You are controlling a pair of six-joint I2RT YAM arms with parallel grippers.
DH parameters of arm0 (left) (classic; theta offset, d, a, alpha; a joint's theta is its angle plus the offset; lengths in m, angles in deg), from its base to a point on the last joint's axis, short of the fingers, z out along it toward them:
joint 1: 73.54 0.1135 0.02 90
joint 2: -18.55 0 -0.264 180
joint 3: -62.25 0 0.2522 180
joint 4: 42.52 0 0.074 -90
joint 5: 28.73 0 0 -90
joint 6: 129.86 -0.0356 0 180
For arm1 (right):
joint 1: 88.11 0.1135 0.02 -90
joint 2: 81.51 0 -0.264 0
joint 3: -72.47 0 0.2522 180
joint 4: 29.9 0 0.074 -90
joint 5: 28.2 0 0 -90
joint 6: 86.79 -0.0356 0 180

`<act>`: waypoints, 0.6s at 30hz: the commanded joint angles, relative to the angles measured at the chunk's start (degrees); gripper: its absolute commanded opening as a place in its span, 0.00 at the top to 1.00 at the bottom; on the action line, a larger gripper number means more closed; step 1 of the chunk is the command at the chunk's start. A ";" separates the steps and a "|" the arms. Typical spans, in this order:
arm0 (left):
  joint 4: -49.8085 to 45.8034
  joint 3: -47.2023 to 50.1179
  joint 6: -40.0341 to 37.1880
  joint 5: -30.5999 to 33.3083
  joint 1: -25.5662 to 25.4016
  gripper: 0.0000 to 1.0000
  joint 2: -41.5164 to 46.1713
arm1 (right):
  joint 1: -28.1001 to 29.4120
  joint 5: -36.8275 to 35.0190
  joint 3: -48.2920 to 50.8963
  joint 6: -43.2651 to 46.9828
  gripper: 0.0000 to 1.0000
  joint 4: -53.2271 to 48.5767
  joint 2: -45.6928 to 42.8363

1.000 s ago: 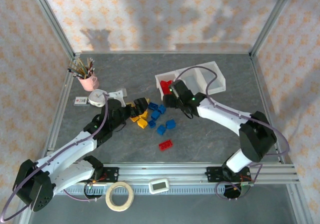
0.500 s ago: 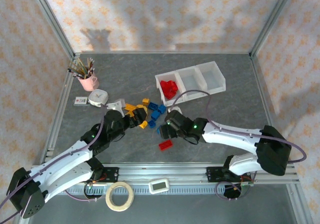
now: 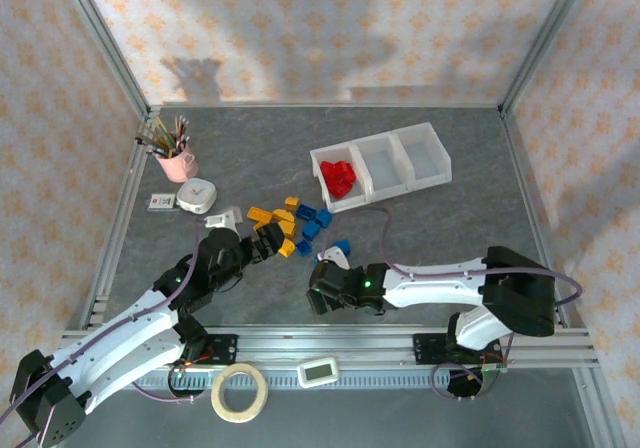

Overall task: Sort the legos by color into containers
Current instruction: Pick up the lego from the bottom-center of the table.

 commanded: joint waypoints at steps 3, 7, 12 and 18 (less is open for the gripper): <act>-1.90 0.92 0.80 1.74 -0.40 0.01 0.74 | 0.55 -4.42 -2.28 -1.68 0.08 0.38 2.77; -1.50 1.18 0.74 1.92 -0.35 0.01 0.66 | 0.63 -4.86 -2.53 -1.48 0.13 0.77 4.19; -0.75 1.52 0.85 1.58 -0.40 0.01 0.52 | 0.64 -4.86 -3.34 -1.06 0.21 0.98 6.50; -0.94 1.35 0.74 1.91 -0.33 0.01 0.43 | 0.64 -5.25 -2.85 -1.40 0.34 1.62 6.36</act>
